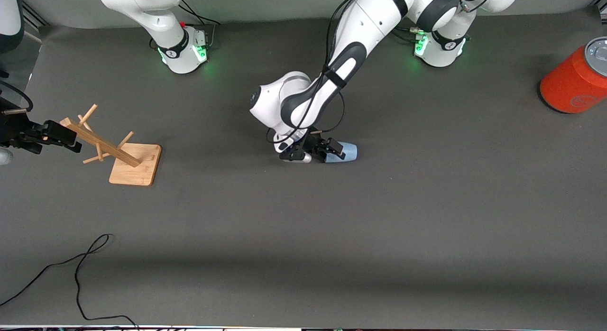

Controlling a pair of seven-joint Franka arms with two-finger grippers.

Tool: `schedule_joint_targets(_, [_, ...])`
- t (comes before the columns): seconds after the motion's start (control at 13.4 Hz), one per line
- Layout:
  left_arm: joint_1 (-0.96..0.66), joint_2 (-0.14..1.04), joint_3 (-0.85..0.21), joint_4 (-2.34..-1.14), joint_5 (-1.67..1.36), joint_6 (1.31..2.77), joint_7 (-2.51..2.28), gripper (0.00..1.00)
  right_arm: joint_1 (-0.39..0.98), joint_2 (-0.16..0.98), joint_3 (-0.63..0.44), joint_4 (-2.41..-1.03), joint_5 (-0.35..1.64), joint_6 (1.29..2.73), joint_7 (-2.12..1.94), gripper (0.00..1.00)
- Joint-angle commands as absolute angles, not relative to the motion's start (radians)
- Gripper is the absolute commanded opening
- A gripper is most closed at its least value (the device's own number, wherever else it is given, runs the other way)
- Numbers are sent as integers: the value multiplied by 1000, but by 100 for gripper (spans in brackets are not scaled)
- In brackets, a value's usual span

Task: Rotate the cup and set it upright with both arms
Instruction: 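Grasp the blue cup's rim with the left gripper, then rotate the blue cup upright with the left gripper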

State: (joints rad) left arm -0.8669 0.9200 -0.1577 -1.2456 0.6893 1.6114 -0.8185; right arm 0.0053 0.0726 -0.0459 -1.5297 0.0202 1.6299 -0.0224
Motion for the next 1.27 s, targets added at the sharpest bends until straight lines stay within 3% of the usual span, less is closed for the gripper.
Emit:
schedule_joint_targets(0.0, [-868, 922, -155, -1227, 686, 1611, -732, 51, 5, 54, -48, -1543, 9, 1609, -61, 100])
schedule_joint_targets(0.07, [-868, 922, -155, -1227, 689, 1609, -726, 20, 5, 49, -49, -1543, 9, 1594, -61, 100])
schedule_joint_targets(0.15, [-870, 922, -155, -1227, 689, 1606, -724, 0, 5, 45, -49, -1542, 9, 1570, -61, 100])
schedule_joint_targets(0.52, [-868, 902, -155, -1221, 684, 1586, -723, 0, 5, 40, -49, -1540, 9, 1562, -61, 100])
schedule_joint_targets(0.75, [-813, 841, -163, -1172, 612, 1462, -700, 0, 5, 48, -48, -1539, 9, 1562, -60, 100])
schedule_joint_targets(1.05, [-610, 570, -160, -1166, 343, 1474, -710, 0, 5, 52, -48, -1537, 12, 1562, -60, 100])
schedule_joint_targets(1.2, [-516, 433, -158, -1225, 215, 1515, -716, 0, 5, 52, -48, -1536, 12, 1562, -60, 100])
